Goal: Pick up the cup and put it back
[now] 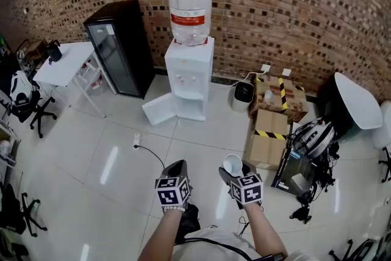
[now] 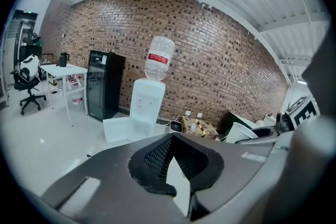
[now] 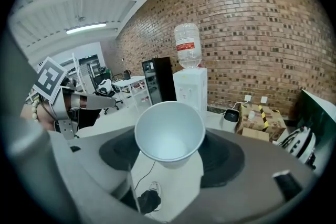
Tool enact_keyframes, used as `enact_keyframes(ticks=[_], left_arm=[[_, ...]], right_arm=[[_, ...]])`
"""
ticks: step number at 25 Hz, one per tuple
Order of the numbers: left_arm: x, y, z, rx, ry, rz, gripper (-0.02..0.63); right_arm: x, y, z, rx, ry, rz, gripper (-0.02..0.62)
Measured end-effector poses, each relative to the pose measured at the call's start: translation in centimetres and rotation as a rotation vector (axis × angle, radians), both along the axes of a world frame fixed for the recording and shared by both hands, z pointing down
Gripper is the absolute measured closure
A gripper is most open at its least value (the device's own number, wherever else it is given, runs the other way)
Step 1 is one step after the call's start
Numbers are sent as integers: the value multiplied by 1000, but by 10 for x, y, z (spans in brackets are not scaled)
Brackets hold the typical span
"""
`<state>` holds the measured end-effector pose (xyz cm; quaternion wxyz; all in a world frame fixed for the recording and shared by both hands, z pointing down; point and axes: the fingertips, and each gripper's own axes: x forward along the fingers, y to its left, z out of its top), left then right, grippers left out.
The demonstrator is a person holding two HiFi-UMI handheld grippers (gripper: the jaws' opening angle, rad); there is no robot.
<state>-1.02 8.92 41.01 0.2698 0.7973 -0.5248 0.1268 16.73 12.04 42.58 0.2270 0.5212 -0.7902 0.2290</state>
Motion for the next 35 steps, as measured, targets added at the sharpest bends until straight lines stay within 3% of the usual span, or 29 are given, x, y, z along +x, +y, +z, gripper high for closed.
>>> enact_keyframes(ticks=[6,14,35], left_arm=[[21,29,-9,19,16,4,604],[22,51,-14,38,18,6,604],[1,41,-14,38,-9,-13,604]], right_arm=[[23,30,-10,14,-3,-2,258],[18,46,-17,30,-12,-24,258],[-11,31,-25,32,-29,-37,259]])
